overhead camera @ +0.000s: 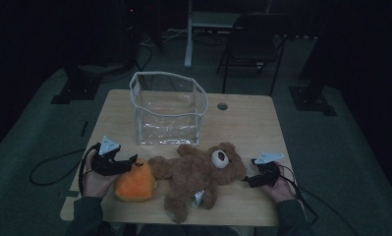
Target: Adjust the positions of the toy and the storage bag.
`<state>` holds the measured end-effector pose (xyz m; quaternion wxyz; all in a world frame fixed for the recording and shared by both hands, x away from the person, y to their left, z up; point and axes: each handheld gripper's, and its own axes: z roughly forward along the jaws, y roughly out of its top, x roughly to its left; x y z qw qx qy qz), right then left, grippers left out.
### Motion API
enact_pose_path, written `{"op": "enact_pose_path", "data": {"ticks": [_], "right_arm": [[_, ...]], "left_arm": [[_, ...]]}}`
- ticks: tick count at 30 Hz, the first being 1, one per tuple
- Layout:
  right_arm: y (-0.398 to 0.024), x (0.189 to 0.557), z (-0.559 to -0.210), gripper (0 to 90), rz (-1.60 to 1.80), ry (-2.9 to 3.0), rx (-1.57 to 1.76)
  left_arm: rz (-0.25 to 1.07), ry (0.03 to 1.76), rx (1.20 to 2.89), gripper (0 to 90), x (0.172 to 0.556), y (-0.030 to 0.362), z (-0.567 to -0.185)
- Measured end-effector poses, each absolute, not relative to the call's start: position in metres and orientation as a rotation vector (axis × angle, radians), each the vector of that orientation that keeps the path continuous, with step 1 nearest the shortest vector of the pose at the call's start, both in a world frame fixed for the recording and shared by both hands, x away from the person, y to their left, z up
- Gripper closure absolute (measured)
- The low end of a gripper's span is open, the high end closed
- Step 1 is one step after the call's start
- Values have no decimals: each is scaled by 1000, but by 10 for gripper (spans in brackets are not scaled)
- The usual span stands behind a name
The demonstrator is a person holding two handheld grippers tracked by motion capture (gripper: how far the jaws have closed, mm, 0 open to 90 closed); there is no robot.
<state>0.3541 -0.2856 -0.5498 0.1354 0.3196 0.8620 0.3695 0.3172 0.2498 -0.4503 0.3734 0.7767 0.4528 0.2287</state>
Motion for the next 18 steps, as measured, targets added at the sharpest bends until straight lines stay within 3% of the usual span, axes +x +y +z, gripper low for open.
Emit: {"op": "enact_pose_path", "data": {"ticks": [18], "right_arm": [[-286, 354, -550, 120, 1068, 2489, 939]], "left_arm": [[441, 1171, 2012, 170, 306, 238, -460]]}}
